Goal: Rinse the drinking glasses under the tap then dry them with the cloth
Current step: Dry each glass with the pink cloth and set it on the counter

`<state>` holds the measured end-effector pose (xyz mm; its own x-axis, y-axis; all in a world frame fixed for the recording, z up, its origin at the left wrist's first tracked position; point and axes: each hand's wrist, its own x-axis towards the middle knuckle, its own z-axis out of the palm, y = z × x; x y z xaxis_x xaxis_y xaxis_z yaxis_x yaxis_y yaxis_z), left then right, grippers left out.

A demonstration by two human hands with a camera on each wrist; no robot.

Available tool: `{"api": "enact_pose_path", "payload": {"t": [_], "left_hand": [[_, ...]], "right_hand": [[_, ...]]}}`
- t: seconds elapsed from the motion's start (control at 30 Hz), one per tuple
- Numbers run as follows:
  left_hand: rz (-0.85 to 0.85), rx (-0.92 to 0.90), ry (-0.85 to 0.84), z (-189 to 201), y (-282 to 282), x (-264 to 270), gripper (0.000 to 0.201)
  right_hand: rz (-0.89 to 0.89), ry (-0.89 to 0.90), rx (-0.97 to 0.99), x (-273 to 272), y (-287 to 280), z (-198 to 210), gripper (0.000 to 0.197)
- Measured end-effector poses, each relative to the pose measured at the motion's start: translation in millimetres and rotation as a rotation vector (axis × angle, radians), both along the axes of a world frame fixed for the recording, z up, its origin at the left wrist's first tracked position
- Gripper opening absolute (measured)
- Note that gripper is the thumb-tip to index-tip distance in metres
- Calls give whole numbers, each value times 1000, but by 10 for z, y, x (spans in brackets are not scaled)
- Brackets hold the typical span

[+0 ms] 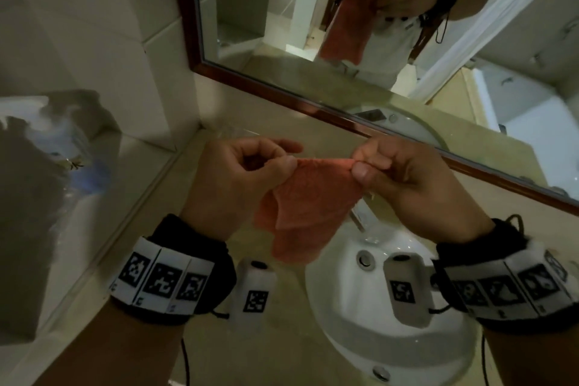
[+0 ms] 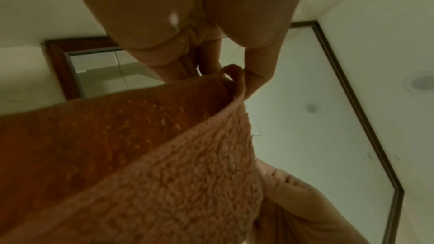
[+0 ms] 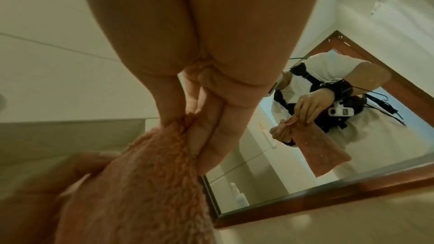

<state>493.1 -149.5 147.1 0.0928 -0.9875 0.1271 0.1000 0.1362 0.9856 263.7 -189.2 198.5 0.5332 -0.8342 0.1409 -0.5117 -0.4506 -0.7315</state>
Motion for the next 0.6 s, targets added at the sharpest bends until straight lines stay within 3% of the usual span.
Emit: {"api": "enact_pose_path", "payload": {"t": [0.2,0.37,0.47,0.6], "left_hand": [[-16,-55,57,36,-6,-18,17],[13,-109,96,87,11,-165,10],[67,-141,50,115,7,-254,11],[90,-230,-41,154,3,-349,9]], "right_hand": [[147,-212,226,-9,66,195,19],[70,-134,135,-66,58,293,11],[-29,-192,138,-126,64,296,22],[-11,-130,158,-222,105,334,27]]}}
